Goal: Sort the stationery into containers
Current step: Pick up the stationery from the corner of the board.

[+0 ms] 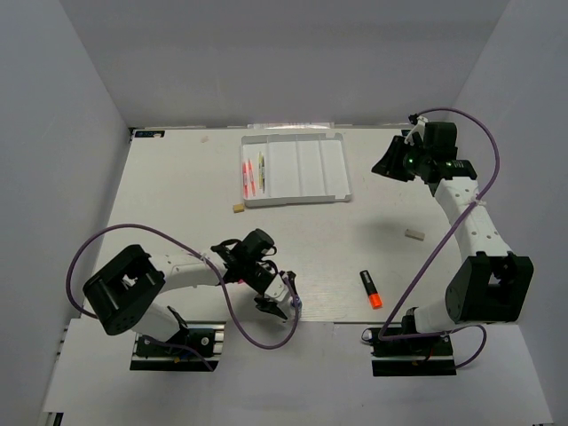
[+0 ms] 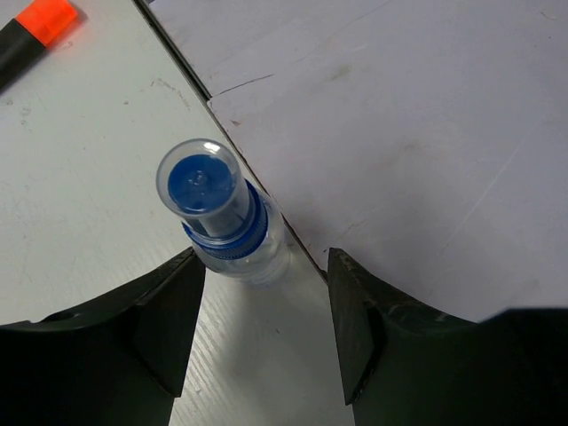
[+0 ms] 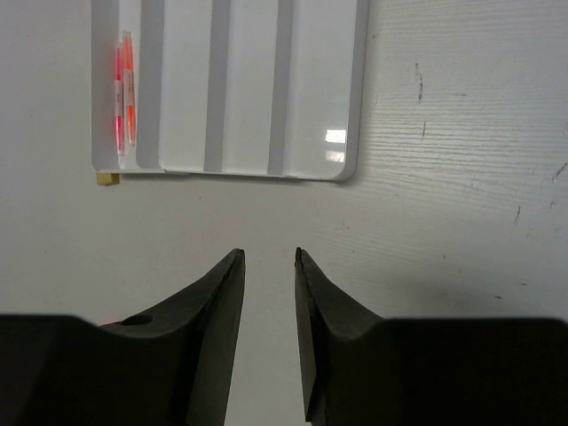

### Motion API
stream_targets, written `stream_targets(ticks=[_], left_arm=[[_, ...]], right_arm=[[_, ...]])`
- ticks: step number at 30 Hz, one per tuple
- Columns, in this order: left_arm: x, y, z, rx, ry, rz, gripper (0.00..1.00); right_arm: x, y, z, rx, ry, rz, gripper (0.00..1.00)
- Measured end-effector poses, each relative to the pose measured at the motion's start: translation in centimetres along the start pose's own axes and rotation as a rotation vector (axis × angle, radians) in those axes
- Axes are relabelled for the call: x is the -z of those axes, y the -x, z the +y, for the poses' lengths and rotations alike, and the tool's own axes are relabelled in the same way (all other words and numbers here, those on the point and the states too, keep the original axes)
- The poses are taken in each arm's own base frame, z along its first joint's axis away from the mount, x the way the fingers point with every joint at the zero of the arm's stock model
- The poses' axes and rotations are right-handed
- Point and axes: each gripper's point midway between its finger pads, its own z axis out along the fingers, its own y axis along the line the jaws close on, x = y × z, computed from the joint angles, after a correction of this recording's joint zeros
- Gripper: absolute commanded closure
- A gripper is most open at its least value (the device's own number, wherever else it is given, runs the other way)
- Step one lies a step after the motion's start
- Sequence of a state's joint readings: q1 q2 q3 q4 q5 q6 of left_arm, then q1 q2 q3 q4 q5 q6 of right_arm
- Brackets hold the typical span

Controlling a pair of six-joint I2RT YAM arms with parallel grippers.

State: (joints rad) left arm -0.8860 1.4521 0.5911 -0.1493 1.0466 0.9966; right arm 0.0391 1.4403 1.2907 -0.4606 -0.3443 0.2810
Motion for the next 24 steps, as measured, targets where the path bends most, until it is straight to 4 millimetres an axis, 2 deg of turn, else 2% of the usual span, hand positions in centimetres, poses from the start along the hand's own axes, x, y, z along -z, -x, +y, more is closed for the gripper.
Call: stream_targets(ticks=[15,18,24], left_arm=[[-0.34,0.29,0.74,-0.016,0.009,-0.007,0.38],[-0.4,0.32,0.92,-0.02,0.012,-0.009,0.44],[-0.5,0.18,1.05,-0.013,0.014,-0.009,0.65]], right_arm=[[-0.15,-0.13,-0.13,0.001,0.001,-0.003,0.65],[-0.22,-0.29,-0.2,0.0,0.001,-0.001,0.64],[-0.3,-0.85,-0.46,-0.006,-0.002,0.01,0.65]])
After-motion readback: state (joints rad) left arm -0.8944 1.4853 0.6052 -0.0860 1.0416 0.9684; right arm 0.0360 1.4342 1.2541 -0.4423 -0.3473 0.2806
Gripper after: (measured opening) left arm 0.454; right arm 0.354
